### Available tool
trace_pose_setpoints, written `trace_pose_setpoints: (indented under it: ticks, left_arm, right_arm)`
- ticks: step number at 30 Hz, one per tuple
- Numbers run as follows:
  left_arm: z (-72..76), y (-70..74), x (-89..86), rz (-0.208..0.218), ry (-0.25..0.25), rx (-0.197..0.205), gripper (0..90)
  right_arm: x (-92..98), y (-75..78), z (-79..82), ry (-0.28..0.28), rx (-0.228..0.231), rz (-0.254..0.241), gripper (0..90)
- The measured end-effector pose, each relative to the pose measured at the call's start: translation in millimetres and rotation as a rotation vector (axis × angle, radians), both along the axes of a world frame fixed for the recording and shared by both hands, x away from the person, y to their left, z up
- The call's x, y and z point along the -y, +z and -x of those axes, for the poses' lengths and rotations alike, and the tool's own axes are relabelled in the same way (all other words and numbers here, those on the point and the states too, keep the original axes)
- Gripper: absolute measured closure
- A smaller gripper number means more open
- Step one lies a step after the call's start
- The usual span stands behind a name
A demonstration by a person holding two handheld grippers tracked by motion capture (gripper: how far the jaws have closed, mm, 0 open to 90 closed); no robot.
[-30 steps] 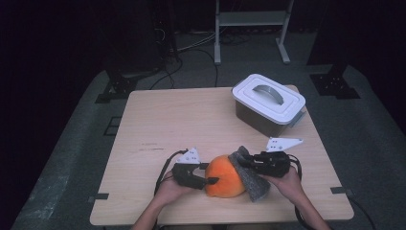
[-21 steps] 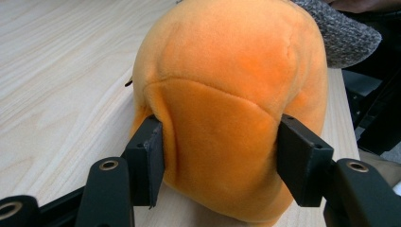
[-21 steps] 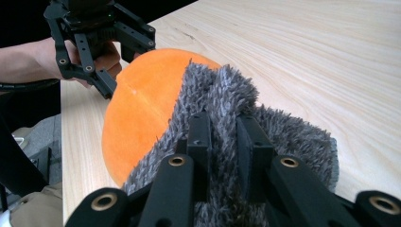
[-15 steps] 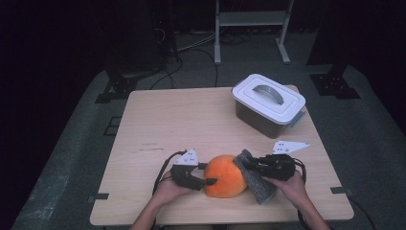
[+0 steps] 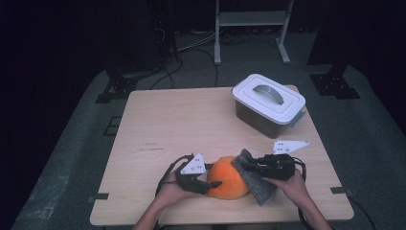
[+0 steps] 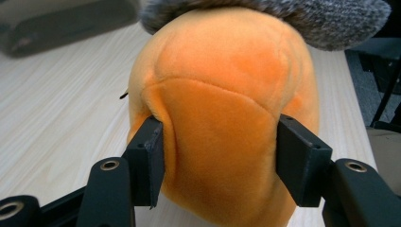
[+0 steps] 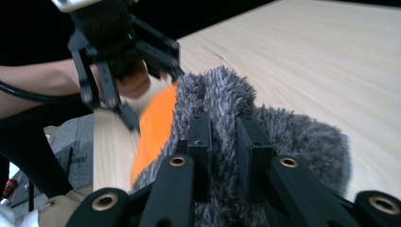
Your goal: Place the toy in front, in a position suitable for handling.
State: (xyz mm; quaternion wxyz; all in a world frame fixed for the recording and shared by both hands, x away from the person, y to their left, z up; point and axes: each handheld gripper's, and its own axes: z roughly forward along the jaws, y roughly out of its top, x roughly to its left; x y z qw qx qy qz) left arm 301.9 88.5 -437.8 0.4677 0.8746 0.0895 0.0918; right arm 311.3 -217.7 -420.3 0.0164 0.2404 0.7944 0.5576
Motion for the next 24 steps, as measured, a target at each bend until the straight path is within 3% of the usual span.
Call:
trace_pose_setpoints:
  ticks: [3, 8, 11, 14, 17, 24]
  left_arm:
    - [1.5, -0.2, -1.2, -0.012, -0.004, 0.011, 40.7]
    - [2.8, 0.9, -0.6, -0.01, -0.009, 0.015, 40.9]
    - [6.0, 3.1, 3.7, -0.027, -0.01, 0.046, 40.6]
    - [8.7, 4.9, 6.5, -0.046, -0.015, 0.077, 40.6]
    - [9.8, 4.9, 5.5, -0.054, -0.013, 0.082, 40.8]
    - [7.2, 6.7, 4.4, -0.036, -0.011, 0.053, 41.5]
  right_arm:
    - [-7.4, 4.0, 1.3, 0.011, 0.024, 0.024, 76.7]
    - [1.9, -0.6, 0.9, 0.008, 0.007, 0.058, 77.1]
    - [6.6, -1.6, 1.7, -0.002, -0.003, 0.055, 77.2]
    - [-0.9, 5.2, 3.8, 0.005, 0.029, 0.064, 77.2]
    - [-8.1, 8.9, 3.6, 0.01, 0.046, 0.066, 77.2]
    - [9.0, -2.7, -2.7, -0.02, -0.02, 0.071, 77.3]
